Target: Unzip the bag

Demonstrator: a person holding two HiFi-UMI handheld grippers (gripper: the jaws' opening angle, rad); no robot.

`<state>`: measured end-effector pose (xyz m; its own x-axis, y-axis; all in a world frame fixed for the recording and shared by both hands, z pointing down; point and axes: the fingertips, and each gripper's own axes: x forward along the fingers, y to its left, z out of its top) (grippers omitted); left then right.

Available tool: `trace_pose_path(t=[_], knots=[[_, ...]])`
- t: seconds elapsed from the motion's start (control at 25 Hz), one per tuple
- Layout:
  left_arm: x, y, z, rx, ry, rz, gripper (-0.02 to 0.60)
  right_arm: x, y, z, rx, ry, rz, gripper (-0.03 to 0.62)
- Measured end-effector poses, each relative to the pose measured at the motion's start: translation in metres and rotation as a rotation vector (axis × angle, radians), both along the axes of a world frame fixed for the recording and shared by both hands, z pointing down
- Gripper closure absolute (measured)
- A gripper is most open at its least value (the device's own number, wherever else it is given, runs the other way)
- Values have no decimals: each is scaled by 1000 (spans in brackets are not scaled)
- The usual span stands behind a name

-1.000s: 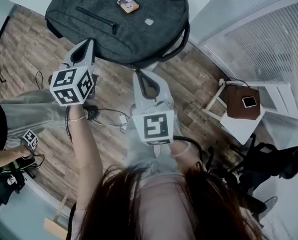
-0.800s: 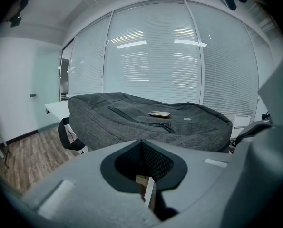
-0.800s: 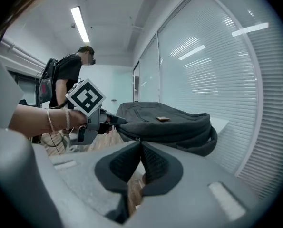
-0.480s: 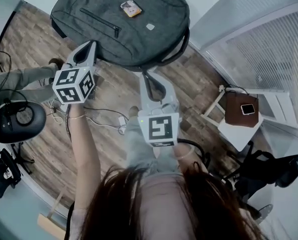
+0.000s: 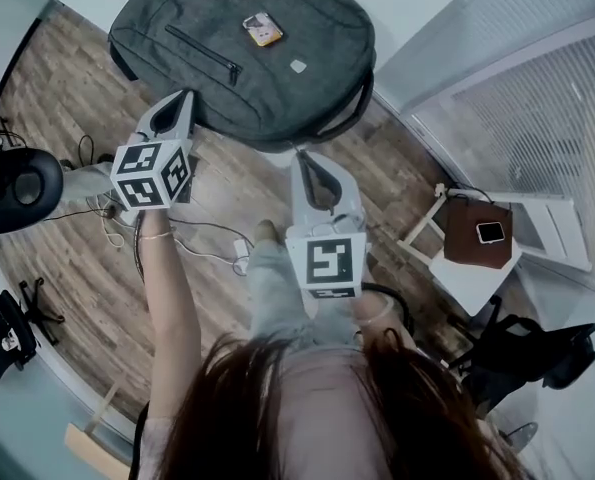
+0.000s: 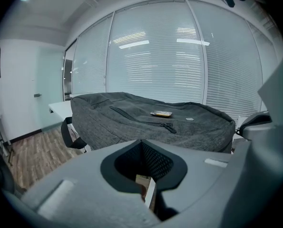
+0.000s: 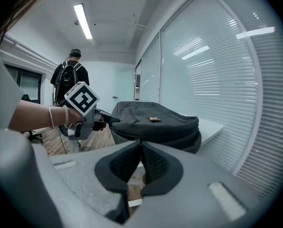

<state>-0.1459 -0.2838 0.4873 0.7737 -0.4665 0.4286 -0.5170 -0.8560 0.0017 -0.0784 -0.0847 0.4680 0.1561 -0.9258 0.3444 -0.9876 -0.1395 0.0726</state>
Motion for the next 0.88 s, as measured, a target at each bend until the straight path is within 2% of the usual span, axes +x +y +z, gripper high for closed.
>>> trace_pose_path(t=[0.88], knots=[[2, 1, 2, 6, -25, -44, 572, 54, 13, -5, -17, 34, -20, 580]])
